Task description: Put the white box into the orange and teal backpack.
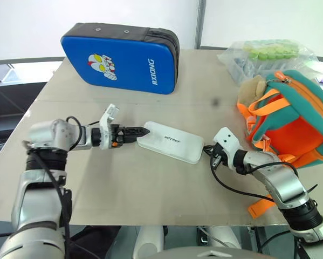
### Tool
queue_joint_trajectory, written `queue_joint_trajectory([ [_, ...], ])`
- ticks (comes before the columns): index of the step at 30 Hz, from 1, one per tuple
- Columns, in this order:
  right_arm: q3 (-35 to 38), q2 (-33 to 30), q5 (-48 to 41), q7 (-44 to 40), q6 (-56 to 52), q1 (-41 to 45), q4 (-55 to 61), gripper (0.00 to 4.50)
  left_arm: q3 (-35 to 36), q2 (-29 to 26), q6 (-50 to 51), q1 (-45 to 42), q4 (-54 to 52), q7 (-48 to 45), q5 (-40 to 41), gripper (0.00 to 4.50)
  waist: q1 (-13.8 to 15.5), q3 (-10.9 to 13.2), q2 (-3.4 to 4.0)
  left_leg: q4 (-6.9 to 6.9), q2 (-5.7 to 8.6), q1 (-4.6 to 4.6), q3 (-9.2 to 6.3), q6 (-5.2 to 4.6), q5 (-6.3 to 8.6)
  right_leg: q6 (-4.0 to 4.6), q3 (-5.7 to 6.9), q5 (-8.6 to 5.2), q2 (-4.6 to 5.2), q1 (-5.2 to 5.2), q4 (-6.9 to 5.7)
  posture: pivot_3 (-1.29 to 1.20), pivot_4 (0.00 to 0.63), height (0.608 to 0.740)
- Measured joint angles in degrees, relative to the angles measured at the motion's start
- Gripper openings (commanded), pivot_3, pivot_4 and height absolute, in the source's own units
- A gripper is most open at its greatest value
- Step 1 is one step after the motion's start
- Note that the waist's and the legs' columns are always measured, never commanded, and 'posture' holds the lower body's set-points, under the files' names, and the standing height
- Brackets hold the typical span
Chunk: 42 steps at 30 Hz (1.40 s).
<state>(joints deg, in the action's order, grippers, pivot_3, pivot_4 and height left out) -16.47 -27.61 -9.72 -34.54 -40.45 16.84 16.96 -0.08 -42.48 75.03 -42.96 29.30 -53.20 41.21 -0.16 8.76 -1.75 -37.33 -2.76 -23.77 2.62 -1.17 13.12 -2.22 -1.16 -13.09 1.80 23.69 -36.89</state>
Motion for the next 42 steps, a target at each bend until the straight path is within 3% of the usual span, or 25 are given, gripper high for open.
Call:
queue_joint_trajectory([
  [7,-1.98,2.99,2.38,-1.23,3.96,4.64,-6.91,0.00,-2.68,3.73,-1.76,-2.68,3.61,-6.01,-3.47,4.36,-0.42,-0.04,-0.04,-0.07,0.01,0.02,-0.03,-0.01,0.00,-0.08,-0.02,0.04,0.00,-0.06,-0.05,0.00,0.150,0.740],
  [10,-2.55,3.93,2.98,-1.24,5.84,5.59,-8.87,0.00,-2.83,3.89,-0.95,-2.28,3.15,-7.31,-3.57,3.74,-0.59,-0.04,-0.04,-0.06,0.01,0.02,-0.04,-0.01,0.00,-0.27,-0.02,0.11,0.00,-0.05,-0.06,0.00,0.150,0.740],
  [15,-2.15,3.80,3.96,-1.31,7.39,4.82,-9.21,0.00,1.94,4.96,2.71,-1.07,4.01,-7.14,-2.20,1.93,-0.54,-0.06,-0.09,-0.07,0.01,0.01,-0.10,-0.01,0.00,-0.30,0.03,0.10,0.01,-0.06,-0.08,0.00,0.150,0.740],
  [18,-1.74,3.90,4.48,-1.00,8.21,3.58,-8.65,0.00,5.15,6.28,4.59,0.29,3.32,-6.27,-0.87,1.21,-0.36,-0.14,-0.17,-0.10,0.06,0.03,-0.11,-0.01,0.00,-0.30,0.04,0.10,0.10,-0.11,-0.09,0.00,0.150,0.740],
  [24,0.29,3.92,4.62,0.46,8.25,-0.64,-5.23,0.00,11.46,10.09,7.25,4.74,-0.74,-1.60,0.86,1.17,0.21,-0.19,-0.24,-0.12,0.14,-0.02,-0.14,-0.01,0.00,-0.38,0.07,0.05,0.20,-0.11,-0.10,0.00,0.150,0.740],
  [28,5.33,3.98,1.97,2.07,5.25,-5.78,-0.08,0.00,16.36,14.07,7.78,8.02,-5.51,3.05,2.59,1.17,0.85,-0.18,-0.23,-0.10,0.17,-0.07,-0.14,-0.01,0.00,-0.39,0.07,0.04,0.25,-0.09,-0.08,0.00,0.150,0.740],
  [31,10.20,3.61,-0.99,2.46,3.68,-9.04,4.71,0.80,19.54,16.34,7.88,9.77,-8.02,5.95,3.63,1.17,0.89,-0.16,-0.21,-0.10,0.17,-0.05,-0.16,-0.01,0.00,-0.39,0.07,0.04,0.24,-0.09,-0.08,0.00,0.150,0.740],
  [38,29.48,4.22,-19.15,5.51,-11.44,-21.21,31.15,4.28,27.23,23.31,6.46,14.47,-16.39,14.01,6.81,1.14,0.81,-0.15,-0.19,-0.05,0.11,-0.03,-0.55,-0.01,0.00,-0.39,0.09,0.04,0.20,-0.10,-0.10,0.00,0.150,0.740],
  [39,32.77,4.41,-22.14,7.15,-14.60,-22.82,34.46,4.50,28.66,24.75,6.45,14.56,-17.47,15.99,7.33,1.14,0.76,-0.14,-0.18,-0.06,0.11,-0.02,-0.55,-0.01,0.00,-0.38,0.08,0.04,0.20,-0.09,-0.10,0.00,0.150,0.740],
  [42,39.88,4.18,-25.50,12.59,-21.63,-24.57,39.51,4.50,31.02,27.38,7.01,15.23,-21.30,19.30,10.18,1.14,0.61,-0.14,-0.19,-0.07,0.13,-0.01,-0.52,0.00,0.00,-0.17,0.06,-0.08,0.21,-0.09,-0.10,0.00,0.150,0.740],
])
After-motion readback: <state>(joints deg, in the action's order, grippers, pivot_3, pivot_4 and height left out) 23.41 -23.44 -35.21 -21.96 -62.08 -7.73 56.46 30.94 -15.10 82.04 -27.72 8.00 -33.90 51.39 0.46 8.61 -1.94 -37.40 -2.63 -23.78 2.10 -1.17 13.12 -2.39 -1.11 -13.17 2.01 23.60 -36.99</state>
